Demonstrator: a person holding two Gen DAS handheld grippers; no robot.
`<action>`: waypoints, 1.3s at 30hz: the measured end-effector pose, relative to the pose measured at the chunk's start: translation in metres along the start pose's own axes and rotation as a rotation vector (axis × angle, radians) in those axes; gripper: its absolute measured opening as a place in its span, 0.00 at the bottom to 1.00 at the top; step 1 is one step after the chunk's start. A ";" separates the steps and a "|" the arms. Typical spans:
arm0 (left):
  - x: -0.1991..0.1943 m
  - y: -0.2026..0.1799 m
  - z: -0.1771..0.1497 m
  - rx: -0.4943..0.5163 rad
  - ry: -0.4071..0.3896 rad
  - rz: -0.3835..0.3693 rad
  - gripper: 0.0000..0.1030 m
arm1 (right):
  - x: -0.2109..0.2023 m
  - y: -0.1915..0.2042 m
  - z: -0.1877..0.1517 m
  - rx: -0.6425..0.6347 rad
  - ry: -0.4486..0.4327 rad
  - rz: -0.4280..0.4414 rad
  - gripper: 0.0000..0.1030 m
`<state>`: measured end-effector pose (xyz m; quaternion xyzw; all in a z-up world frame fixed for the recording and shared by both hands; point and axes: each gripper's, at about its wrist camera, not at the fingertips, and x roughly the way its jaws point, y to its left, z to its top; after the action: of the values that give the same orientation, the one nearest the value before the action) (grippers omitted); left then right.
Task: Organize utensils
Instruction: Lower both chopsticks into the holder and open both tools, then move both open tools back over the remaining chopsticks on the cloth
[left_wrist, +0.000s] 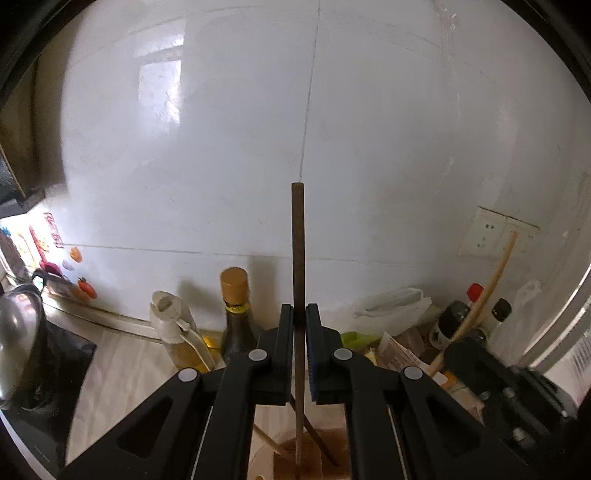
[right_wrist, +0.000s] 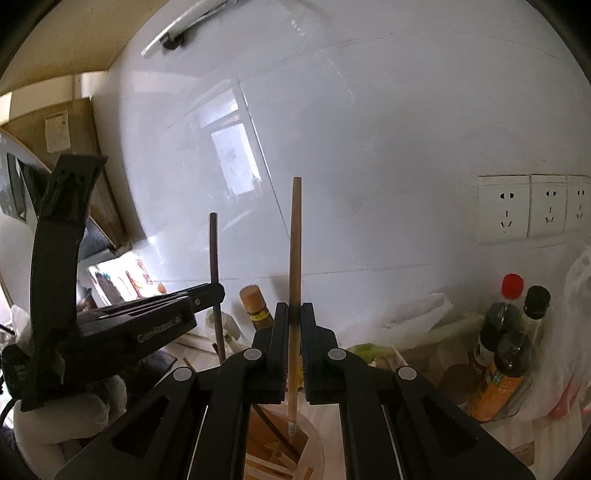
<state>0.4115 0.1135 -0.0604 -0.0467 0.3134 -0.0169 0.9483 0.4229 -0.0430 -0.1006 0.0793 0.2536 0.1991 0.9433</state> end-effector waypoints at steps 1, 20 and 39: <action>-0.001 0.002 -0.001 -0.008 0.010 -0.010 0.04 | 0.001 0.000 -0.001 0.000 0.017 0.007 0.06; -0.094 0.035 -0.043 -0.057 0.059 0.177 1.00 | -0.071 0.000 -0.005 0.053 0.170 -0.077 0.96; -0.044 -0.042 -0.221 0.058 0.453 0.198 1.00 | -0.099 -0.134 -0.180 0.261 0.602 -0.372 0.96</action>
<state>0.2442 0.0576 -0.2064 0.0165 0.5205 0.0571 0.8518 0.2973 -0.1968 -0.2443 0.0893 0.5527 0.0048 0.8286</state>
